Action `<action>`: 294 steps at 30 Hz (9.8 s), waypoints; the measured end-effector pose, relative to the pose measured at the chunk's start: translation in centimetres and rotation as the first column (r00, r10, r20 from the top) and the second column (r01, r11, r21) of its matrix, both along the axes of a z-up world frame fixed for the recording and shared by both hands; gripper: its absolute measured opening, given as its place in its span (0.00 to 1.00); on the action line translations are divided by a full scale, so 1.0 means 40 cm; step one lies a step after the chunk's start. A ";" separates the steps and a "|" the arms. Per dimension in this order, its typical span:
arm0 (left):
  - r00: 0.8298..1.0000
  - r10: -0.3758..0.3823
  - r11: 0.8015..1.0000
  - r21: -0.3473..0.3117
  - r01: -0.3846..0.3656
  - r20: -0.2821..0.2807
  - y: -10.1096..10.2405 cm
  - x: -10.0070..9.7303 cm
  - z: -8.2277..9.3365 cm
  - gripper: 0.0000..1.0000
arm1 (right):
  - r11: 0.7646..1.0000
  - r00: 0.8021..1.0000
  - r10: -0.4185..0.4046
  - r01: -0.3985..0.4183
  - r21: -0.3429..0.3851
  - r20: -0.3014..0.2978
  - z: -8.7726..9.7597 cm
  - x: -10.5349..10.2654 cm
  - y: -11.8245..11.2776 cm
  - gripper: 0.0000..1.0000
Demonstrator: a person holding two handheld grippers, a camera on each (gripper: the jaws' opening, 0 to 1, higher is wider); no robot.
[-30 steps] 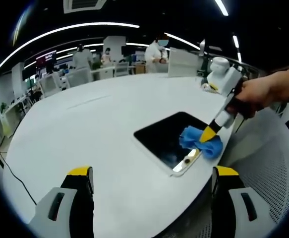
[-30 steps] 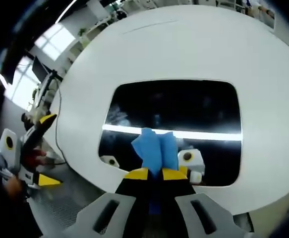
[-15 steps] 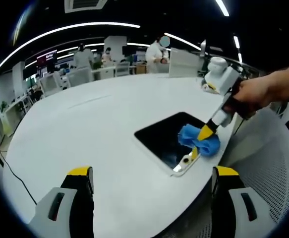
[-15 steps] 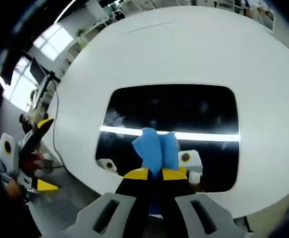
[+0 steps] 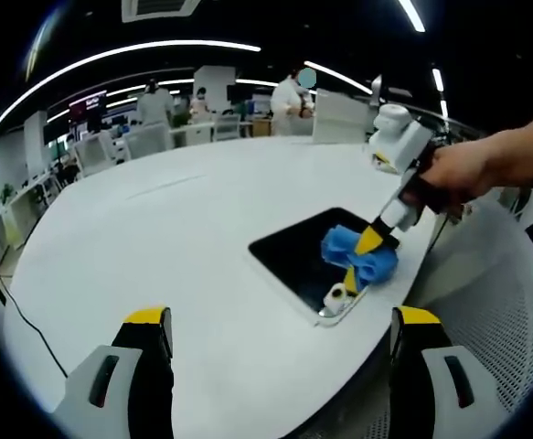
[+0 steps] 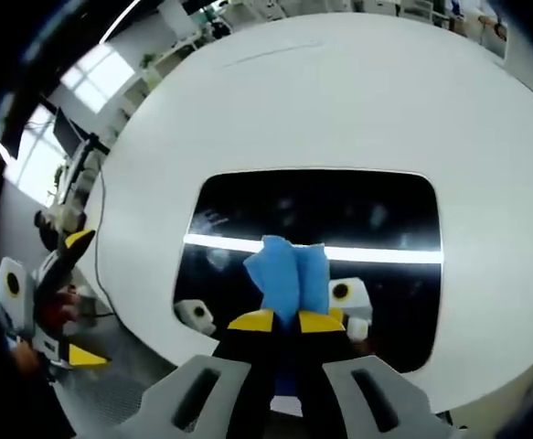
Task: Wipe the mirror surface with the cleaning cloth until all visible marks leave the cleaned area.
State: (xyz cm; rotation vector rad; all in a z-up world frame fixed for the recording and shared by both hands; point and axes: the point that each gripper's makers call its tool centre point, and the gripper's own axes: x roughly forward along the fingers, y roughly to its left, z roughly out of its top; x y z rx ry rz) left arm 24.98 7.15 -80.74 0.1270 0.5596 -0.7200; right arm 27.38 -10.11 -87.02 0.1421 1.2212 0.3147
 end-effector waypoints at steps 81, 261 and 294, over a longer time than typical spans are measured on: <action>0.999 0.039 0.999 -0.006 -0.039 -0.023 0.014 0.005 -0.007 1.00 | 0.998 0.997 0.055 -0.056 0.014 0.048 -0.003 0.234 0.010 0.02; 1.000 0.006 1.000 0.000 -0.006 -0.012 0.004 -0.001 -0.005 1.00 | 1.000 0.988 -0.029 0.027 0.013 0.149 0.008 -0.080 -0.103 0.03; 0.999 0.047 0.997 -0.063 -0.049 -0.026 0.001 0.012 0.005 1.00 | 0.988 0.993 -0.111 0.107 0.114 0.027 0.007 -0.079 -0.168 0.03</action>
